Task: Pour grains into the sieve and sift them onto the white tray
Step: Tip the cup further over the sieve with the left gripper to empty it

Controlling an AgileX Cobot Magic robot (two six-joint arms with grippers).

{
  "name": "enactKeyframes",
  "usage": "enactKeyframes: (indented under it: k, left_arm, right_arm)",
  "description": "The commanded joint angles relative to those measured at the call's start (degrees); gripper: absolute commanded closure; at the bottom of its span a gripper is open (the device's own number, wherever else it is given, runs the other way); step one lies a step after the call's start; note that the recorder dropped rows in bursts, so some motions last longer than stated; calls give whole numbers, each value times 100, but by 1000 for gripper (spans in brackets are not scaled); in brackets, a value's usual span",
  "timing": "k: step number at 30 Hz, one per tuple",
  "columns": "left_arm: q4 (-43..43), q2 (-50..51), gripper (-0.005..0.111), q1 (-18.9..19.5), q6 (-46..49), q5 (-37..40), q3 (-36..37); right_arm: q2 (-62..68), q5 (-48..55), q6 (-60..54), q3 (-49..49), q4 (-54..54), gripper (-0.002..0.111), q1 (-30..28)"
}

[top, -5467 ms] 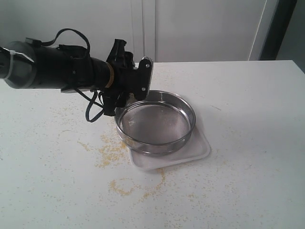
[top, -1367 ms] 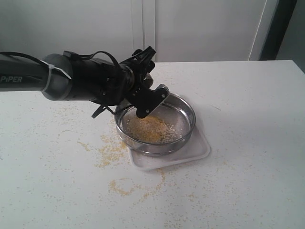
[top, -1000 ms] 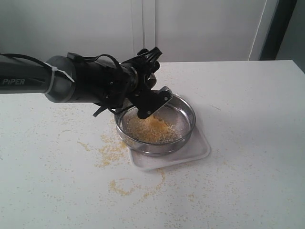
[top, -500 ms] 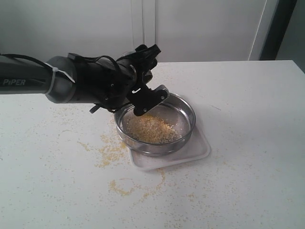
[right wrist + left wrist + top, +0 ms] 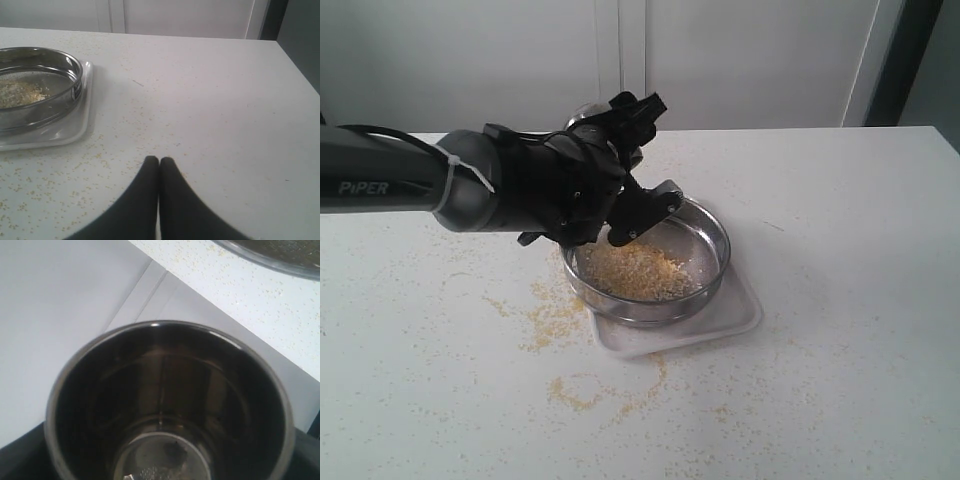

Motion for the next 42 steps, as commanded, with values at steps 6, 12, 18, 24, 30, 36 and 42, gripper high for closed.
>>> enactKeyframes:
  k: [6, 12, 18, 24, 30, 36, 42]
  left_arm:
    - [133, 12, 107, -382, -80, 112, -35]
    - [133, 25, 107, -366, -80, 164, -35]
    - [133, 25, 107, -366, -80, 819, -35]
    - [112, 25, 107, -366, -80, 622, -35]
    - [-122, 25, 107, -366, -156, 119, -35]
    - [-122, 25, 107, -366, -846, 252, -35]
    - [-122, 25, 107, -366, -2137, 1045, -35]
  right_arm:
    - [-24, -100, -16, 33, -46, 108, -8]
    - [-24, -100, -16, 33, -46, 108, -8]
    - [-24, -100, -16, 33, -46, 108, -8]
    - [-24, -100, -16, 33, -57, 108, -8]
    - [-24, -100, -16, 33, -57, 108, -8]
    - [-24, -100, -16, 33, -57, 108, -8]
    - [-24, -100, -16, 33, -57, 108, -8]
